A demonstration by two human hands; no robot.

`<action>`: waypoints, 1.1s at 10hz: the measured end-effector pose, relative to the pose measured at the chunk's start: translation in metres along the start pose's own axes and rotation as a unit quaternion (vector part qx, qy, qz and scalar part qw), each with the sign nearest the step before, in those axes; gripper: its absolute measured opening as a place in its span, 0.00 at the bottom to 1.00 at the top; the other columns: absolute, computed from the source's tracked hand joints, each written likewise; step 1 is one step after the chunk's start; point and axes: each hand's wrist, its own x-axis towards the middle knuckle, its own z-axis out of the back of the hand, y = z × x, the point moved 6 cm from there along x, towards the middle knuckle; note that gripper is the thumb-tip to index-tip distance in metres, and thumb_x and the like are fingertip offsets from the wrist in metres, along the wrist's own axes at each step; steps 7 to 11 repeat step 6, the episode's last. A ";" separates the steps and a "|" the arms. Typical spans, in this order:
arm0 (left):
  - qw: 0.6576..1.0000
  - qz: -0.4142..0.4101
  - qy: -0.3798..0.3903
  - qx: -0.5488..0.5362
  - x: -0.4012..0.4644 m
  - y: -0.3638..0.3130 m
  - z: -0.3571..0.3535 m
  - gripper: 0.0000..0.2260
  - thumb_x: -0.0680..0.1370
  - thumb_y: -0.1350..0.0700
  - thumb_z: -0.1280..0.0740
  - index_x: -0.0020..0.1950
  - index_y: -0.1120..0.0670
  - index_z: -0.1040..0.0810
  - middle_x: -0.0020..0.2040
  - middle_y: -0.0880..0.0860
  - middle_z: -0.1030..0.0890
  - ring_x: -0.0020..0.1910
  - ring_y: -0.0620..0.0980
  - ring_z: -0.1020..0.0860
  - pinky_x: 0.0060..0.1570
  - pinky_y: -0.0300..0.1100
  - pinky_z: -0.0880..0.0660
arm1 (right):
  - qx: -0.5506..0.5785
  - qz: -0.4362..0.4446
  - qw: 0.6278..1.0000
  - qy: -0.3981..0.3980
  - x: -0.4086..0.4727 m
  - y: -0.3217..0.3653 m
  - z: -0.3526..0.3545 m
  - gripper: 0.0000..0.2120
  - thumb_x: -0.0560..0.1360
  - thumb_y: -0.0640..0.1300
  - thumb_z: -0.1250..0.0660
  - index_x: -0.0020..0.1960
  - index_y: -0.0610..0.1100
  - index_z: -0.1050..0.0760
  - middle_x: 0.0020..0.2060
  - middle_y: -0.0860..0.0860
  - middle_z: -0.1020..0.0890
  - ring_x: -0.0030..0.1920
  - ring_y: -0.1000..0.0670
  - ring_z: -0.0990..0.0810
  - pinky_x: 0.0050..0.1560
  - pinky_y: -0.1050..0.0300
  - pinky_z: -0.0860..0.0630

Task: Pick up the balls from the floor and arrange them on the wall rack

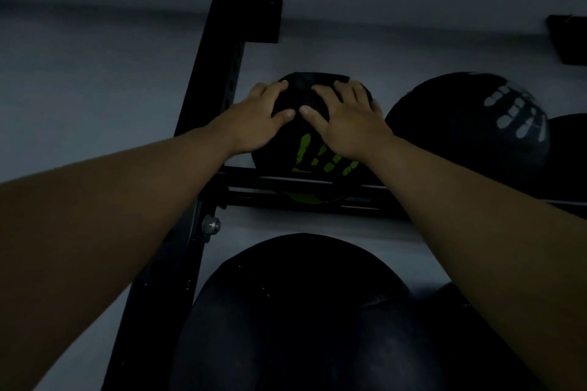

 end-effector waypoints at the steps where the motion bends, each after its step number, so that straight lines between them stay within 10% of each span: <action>1: 1.000 0.002 0.004 -0.009 -0.002 0.000 0.001 0.31 0.85 0.41 0.43 0.85 0.46 0.50 0.85 0.53 0.46 0.80 0.56 0.37 0.68 0.40 0.40 | 0.001 0.001 1.000 0.006 -0.002 0.002 0.001 0.34 0.84 0.68 0.55 0.86 0.56 0.53 0.87 0.45 0.53 0.86 0.44 0.60 0.83 0.34 0.58; 11: 0.981 0.002 0.086 0.171 -0.036 -0.058 0.028 0.28 0.84 0.44 0.38 0.83 0.49 0.39 0.80 0.58 0.34 0.74 0.61 0.30 0.71 0.52 0.30 | -0.183 0.022 0.979 0.089 -0.054 -0.013 0.066 0.35 0.84 0.58 0.43 0.86 0.52 0.52 0.84 0.41 0.43 0.81 0.37 0.40 0.79 0.38 0.39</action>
